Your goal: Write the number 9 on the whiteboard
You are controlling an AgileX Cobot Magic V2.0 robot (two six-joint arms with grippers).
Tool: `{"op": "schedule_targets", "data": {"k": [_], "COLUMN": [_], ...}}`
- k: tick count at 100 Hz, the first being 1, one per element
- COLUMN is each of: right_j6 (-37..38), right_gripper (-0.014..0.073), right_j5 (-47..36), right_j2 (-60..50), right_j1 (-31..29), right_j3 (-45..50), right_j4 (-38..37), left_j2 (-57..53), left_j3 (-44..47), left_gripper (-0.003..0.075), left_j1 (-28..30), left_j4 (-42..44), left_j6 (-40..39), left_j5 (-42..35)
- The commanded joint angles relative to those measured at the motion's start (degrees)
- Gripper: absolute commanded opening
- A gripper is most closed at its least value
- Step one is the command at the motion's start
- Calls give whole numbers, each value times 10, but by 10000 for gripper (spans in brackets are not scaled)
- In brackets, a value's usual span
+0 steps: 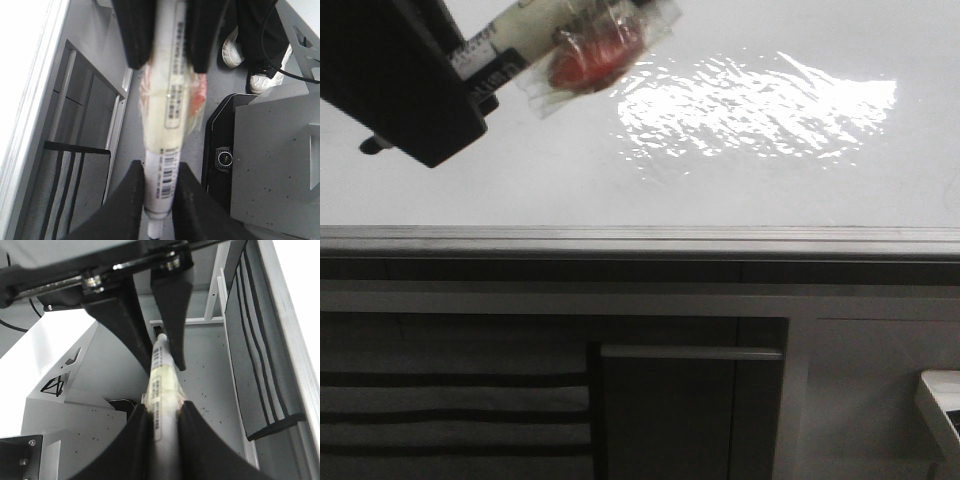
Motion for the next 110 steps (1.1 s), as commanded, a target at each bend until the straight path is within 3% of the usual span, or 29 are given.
{"op": "schedule_targets", "data": {"k": [1,8,25,35,52,74,85,110], "right_j6": [-3,-3,-3,15,124,368,454,454], "right_gripper": [21,17,17,17,17,17,17,17], "right_j5": [-13,-13,-13,-28,-83,-105,-161,-313], "right_j2": [-10,-10,-10,-19,-61,-135,-172,-218], "right_j1": [2,2,2,2,2,-39,-83,-96], "right_j3": [-18,-18,-18,-18,-18,7,64,180], "right_j4": [23,23,13,-14,-141,-318,-318,-278], "left_j2": [-8,-8,-12,-29,-79,-163,-209,-267], "left_j3": [-20,-20,-21,-22,-19,26,70,155], "left_gripper": [-18,26,335,430,428,428,428,428], "left_j1": [-5,-5,-5,1,44,140,179,214], "left_j4": [-20,-25,-23,0,27,26,21,-15], "left_j6": [-3,-4,-5,-24,-83,-113,-143,-144], "left_j5": [-27,-28,-51,-84,-93,-104,-137,-219]}}
